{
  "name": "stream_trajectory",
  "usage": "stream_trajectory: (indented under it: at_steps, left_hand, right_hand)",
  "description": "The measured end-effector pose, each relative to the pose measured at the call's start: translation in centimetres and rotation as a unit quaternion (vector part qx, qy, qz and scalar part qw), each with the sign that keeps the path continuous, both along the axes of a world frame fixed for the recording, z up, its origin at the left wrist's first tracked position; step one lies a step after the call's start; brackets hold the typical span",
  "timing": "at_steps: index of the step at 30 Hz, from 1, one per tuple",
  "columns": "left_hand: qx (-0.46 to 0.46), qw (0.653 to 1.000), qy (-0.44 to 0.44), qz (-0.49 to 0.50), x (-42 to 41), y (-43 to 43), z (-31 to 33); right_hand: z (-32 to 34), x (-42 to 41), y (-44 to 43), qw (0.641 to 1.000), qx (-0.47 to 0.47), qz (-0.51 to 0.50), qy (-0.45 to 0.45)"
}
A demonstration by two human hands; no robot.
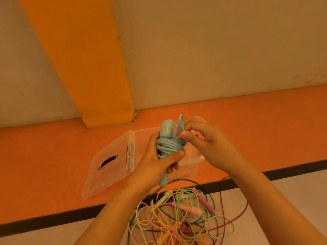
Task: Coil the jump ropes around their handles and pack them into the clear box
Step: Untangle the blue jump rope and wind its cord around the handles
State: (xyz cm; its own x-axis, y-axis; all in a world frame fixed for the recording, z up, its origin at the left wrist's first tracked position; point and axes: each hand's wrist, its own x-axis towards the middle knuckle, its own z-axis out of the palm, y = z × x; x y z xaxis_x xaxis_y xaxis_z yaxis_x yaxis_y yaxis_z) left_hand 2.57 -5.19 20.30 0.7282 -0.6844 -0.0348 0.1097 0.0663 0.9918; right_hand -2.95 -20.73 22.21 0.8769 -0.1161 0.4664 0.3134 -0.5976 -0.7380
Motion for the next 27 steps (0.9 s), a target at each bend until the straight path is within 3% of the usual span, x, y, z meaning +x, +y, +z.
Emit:
stream_trajectory:
  at_steps: [5, 9, 13, 15, 18, 22, 27]
  left_hand:
    - [0.096, 0.969, -0.212, 0.087, 0.1, -0.1, -1.0]
    - [0.177, 0.924, -0.307, 0.140, 0.5, 0.1, -1.4]
    - [0.246, 0.865, -0.409, 0.151, 0.7, 0.4, -1.3]
    - [0.257, 0.854, -0.427, 0.149, 0.6, 0.3, -1.2]
    - [0.232, 0.893, -0.369, 0.115, 0.6, 0.3, -0.9]
    - [0.117, 0.978, -0.167, 0.045, 0.6, 0.7, -0.2]
    - [0.009, 1.000, -0.011, 0.006, 1.3, 1.7, -0.2]
  right_hand:
    - [-1.0, 0.3, 0.4, 1.000, 0.010, -0.008, 0.013]
    - [-1.7, 0.5, 1.0, 0.999, 0.032, -0.015, 0.026]
    - [-2.6, 1.0, 1.6, 0.998, -0.036, -0.052, 0.030]
    - [-2.7, 1.2, 1.7, 0.996, -0.057, -0.066, 0.022]
    - [-2.3, 1.3, 1.7, 0.994, -0.062, -0.090, 0.013]
    - [-2.0, 1.2, 1.8, 0.994, -0.016, -0.101, 0.032]
    - [-1.3, 1.0, 1.4, 0.995, 0.044, -0.079, 0.029]
